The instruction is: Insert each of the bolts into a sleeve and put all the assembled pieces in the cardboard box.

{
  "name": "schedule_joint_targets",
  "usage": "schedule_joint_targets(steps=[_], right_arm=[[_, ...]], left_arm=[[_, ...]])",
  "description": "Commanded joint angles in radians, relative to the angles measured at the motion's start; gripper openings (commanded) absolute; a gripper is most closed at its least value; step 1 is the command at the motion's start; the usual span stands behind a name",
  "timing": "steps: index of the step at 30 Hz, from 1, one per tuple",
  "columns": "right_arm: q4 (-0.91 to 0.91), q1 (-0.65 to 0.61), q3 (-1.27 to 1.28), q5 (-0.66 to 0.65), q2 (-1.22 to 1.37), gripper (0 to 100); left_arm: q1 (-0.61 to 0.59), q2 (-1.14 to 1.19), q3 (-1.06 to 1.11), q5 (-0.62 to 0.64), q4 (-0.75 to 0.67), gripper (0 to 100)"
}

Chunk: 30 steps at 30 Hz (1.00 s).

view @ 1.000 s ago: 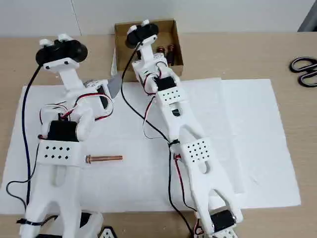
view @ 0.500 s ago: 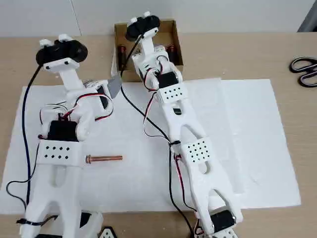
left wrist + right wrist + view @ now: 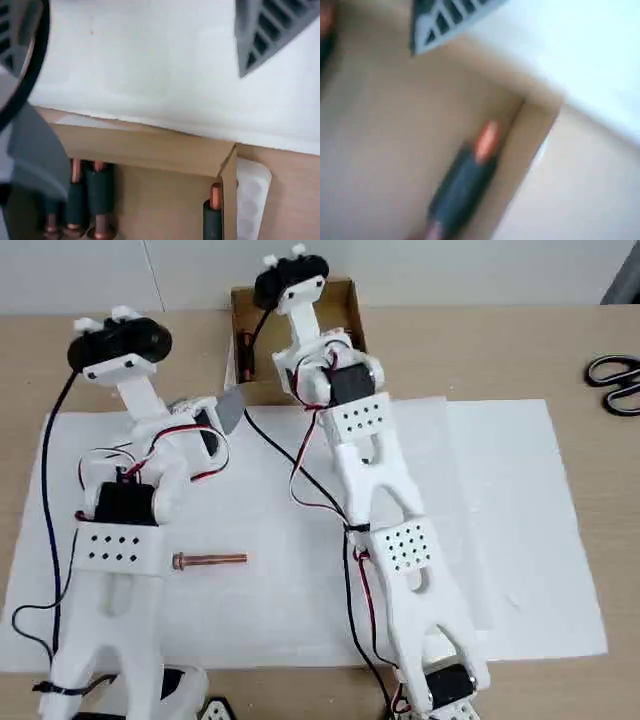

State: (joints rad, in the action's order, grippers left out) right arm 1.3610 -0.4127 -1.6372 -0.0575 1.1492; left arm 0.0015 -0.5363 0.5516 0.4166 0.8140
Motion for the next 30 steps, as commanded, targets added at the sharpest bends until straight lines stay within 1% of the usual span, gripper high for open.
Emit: schedule_joint_targets(steps=[1, 5, 14, 16, 18, 20, 22, 24, 26, 30], right_arm=[[0.202, 0.001, -0.046, -0.006, -0.133, 19.4], [0.364, 0.004, -0.044, -0.003, -0.18, 19.4], [0.387, 0.025, -0.035, -0.011, -0.214, 19.3], [0.387, 0.031, 0.005, -0.075, -0.217, 19.3], [0.394, 0.028, 0.074, -0.189, -0.217, 19.3], [0.394, 0.028, 0.161, -0.275, -0.232, 19.3], [0.394, 0.027, 0.25, -0.316, -0.294, 19.3], [0.392, 0.022, 0.368, -0.342, -0.383, 19.3], [0.389, 0.012, 0.539, -0.384, -0.475, 19.3], [0.371, 0.013, 0.841, -0.52, -0.63, 19.4]], left_arm=[[0.002, -0.009, -0.048, 0.009, 0.0, 26], [0.002, -0.008, -0.041, 0.034, 0.002, 26], [-0.005, -0.009, 0.007, 0.035, 0.002, 26], [-0.008, -0.009, 0.022, 0.032, 0.002, 26], [-0.008, -0.009, 0.031, 0.031, 0.002, 26], [-0.008, -0.009, 0.036, 0.031, 0.002, 26], [-0.008, -0.009, 0.036, 0.031, 0.002, 26], [-0.008, -0.008, 0.036, 0.031, 0.002, 26], [-0.005, -0.005, 0.036, 0.031, 0.0, 26], [-0.002, -0.003, 0.044, 0.031, -0.003, 26]])
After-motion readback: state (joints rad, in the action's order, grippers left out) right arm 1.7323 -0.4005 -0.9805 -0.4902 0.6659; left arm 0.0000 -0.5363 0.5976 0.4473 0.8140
